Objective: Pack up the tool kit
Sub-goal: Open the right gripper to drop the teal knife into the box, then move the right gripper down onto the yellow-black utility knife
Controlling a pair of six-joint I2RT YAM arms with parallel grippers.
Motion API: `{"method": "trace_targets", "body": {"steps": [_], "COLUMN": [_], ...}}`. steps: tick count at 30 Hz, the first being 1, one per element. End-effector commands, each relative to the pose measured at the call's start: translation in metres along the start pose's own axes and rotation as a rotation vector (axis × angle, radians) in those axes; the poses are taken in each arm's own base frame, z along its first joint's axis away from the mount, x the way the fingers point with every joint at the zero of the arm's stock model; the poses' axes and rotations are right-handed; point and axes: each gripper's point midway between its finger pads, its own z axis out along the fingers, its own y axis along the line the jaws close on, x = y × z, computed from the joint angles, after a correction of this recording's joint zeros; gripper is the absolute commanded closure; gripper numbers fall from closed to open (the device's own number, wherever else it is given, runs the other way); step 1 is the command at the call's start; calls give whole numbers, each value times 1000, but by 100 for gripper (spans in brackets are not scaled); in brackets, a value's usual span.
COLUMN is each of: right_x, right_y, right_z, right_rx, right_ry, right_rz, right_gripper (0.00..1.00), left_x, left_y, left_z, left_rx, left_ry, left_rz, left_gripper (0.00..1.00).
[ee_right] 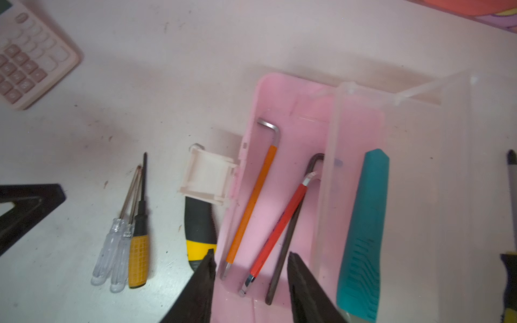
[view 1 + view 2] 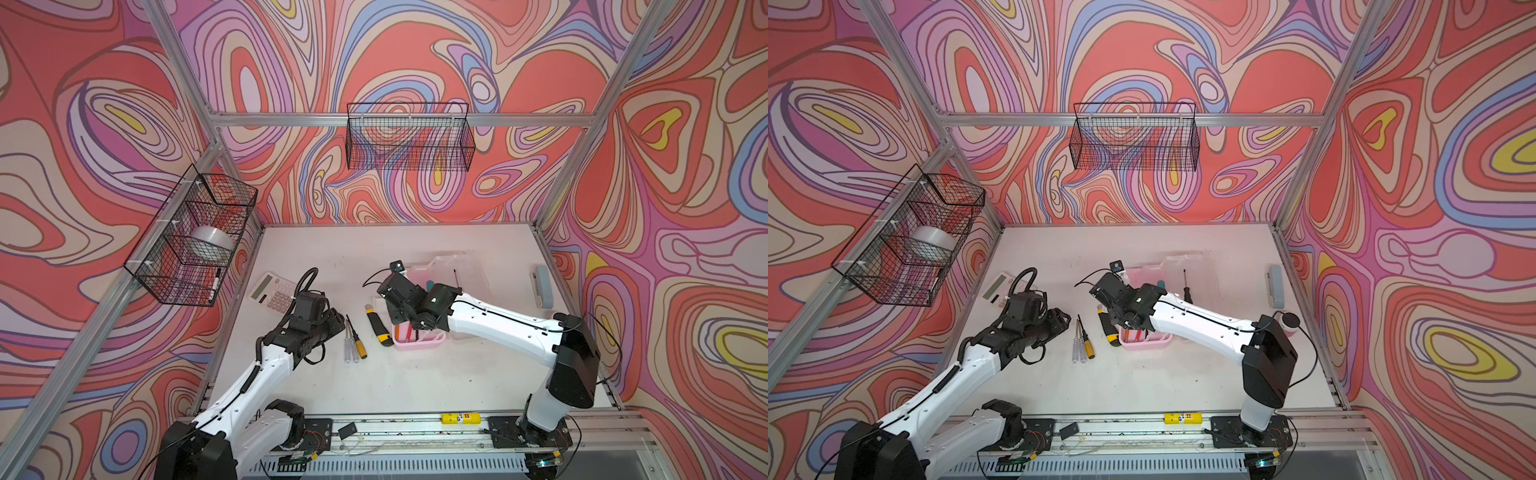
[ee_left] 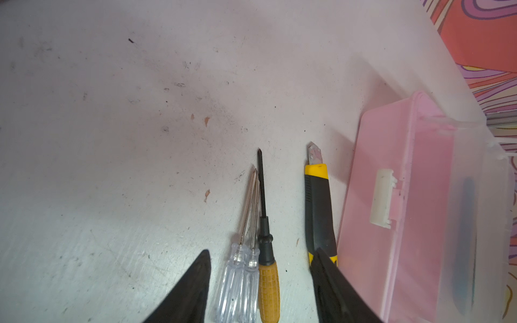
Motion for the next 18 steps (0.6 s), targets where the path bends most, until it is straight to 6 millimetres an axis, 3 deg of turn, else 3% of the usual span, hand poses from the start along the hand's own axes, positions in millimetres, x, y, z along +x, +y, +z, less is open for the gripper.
{"method": "trace_targets", "body": {"steps": [1,5,8,18], "right_x": [3,19,37,63], "right_y": [40,70,86,84], "right_z": [-6,-7,7,53], "right_rx": [-91,-175,-203,-95], "right_ry": [-13,9,62,150], "right_rz": [-59,-88,-110,-130], "right_gripper": [47,44,44,43], "left_x": [0,2,6,16], "left_y": [-3,-4,-5,10], "left_z": [-9,-16,-18,-8], "left_rx": [19,23,32,-8], "left_ry": [5,15,33,56], "left_rz": [26,51,59,42], "left_gripper": [40,38,38,38]}}
